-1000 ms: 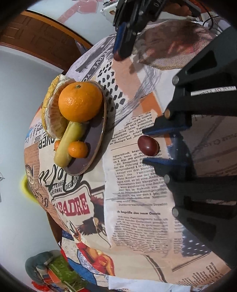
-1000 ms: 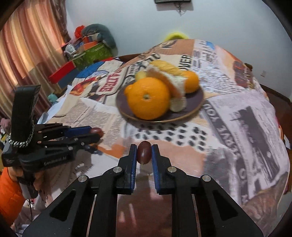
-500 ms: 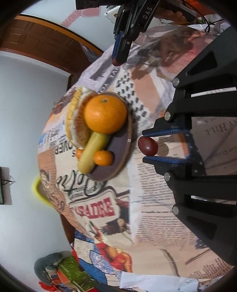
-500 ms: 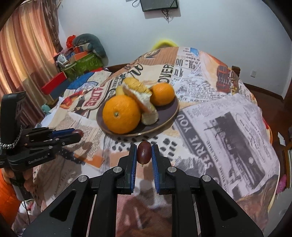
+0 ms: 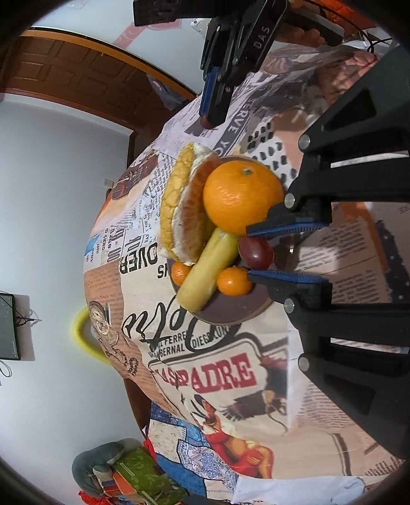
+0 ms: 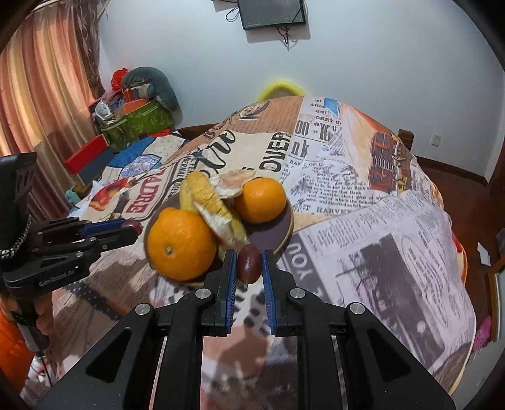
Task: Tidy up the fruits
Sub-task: 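Lower the dates onto the plate with both tools and open them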
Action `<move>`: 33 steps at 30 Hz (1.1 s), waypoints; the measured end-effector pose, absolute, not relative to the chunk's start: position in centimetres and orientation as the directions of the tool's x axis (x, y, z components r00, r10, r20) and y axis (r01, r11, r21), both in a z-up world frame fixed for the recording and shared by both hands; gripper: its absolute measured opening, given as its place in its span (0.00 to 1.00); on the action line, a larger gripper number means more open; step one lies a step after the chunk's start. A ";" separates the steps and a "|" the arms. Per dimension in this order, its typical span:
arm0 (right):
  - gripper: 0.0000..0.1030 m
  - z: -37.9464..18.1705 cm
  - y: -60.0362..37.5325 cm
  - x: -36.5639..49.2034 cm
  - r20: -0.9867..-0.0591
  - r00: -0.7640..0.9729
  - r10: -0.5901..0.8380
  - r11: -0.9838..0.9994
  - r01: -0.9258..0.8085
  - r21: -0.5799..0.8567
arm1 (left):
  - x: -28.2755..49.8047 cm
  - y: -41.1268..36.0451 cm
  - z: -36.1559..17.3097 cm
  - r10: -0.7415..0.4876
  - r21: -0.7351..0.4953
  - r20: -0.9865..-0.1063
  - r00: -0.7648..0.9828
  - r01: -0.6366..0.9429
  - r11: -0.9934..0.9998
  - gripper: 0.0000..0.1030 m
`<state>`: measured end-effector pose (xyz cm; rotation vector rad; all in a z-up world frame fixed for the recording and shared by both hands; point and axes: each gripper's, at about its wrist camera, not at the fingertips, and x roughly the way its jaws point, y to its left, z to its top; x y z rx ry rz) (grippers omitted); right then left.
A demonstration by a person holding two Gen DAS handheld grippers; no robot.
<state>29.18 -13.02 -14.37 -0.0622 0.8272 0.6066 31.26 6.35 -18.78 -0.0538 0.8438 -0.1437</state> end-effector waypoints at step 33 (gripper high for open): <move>0.26 -16.2 -12.3 32.4 -0.741 0.494 0.454 0.825 -0.547 0.141 | 31.6 6.8 -19.5 -0.120 -0.089 -0.754 0.645 0.081 0.993 0.22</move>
